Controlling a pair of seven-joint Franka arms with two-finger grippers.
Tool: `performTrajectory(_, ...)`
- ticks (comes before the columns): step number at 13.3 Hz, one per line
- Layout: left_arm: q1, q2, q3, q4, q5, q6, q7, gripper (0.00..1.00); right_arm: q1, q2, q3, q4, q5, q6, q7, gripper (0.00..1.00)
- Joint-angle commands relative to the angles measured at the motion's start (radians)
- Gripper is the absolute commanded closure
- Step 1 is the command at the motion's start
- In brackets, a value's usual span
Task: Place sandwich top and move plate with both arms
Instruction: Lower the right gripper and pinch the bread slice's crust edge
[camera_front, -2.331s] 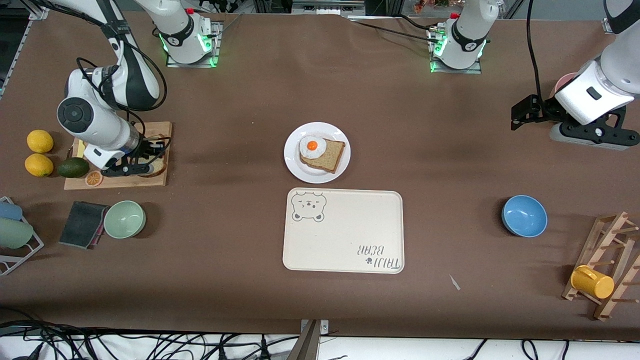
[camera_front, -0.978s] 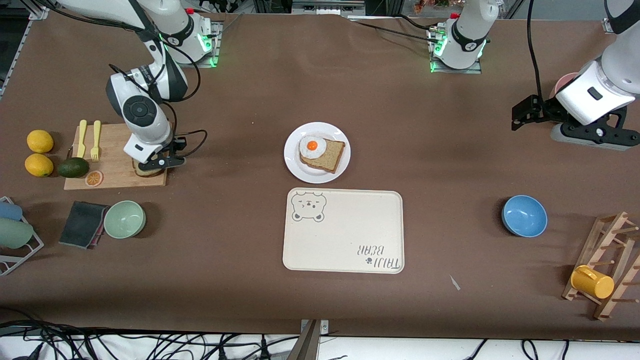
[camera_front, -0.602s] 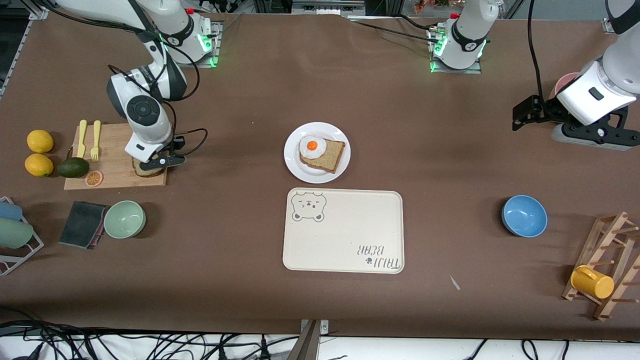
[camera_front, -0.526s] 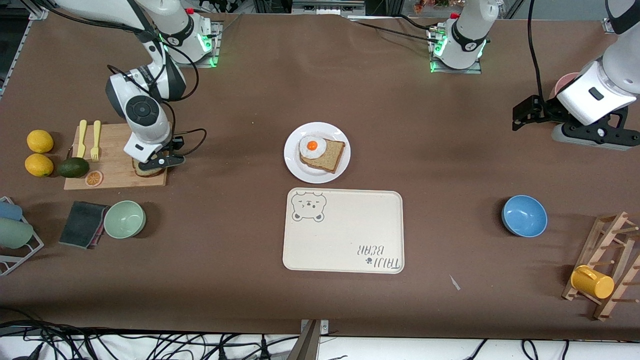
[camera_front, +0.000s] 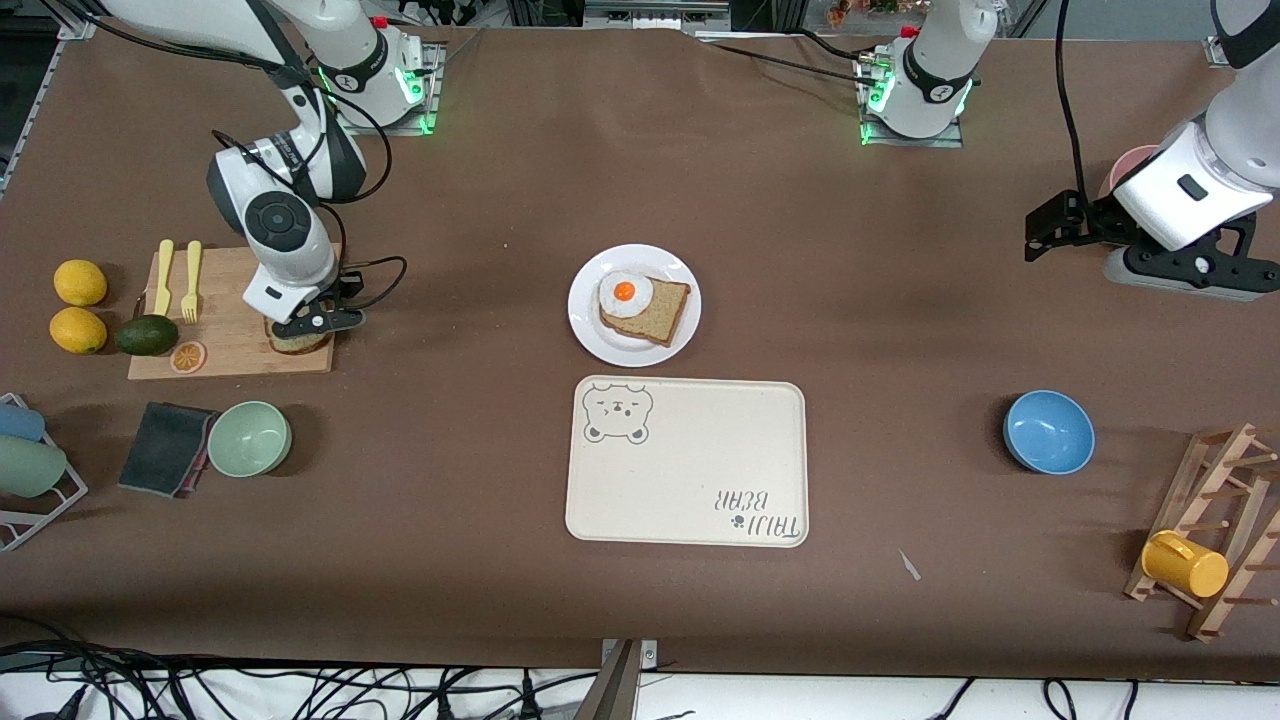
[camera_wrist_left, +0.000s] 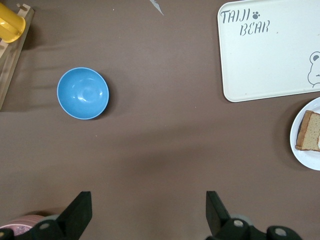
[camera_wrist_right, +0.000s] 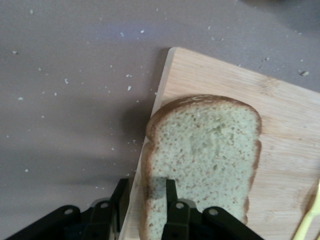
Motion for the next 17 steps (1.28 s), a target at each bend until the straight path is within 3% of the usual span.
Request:
performTrajectory(1, 0.008, 0.004, -0.001, 0.011, -0.027, 0.000, 0.011, 0.00, -0.010, 0.006, -0.004, -0.023, -0.027, 0.041, 0.023, 0.70)
performTrajectory(7, 0.008, 0.004, -0.001, 0.011, -0.027, 0.000, 0.013, 0.00, -0.012, 0.014, -0.011, -0.025, -0.027, 0.047, 0.023, 1.00)
performTrajectory(17, 0.010, 0.004, -0.001, 0.011, -0.027, 0.000, 0.016, 0.00, -0.010, -0.040, 0.013, 0.009, -0.019, 0.007, 0.046, 1.00)
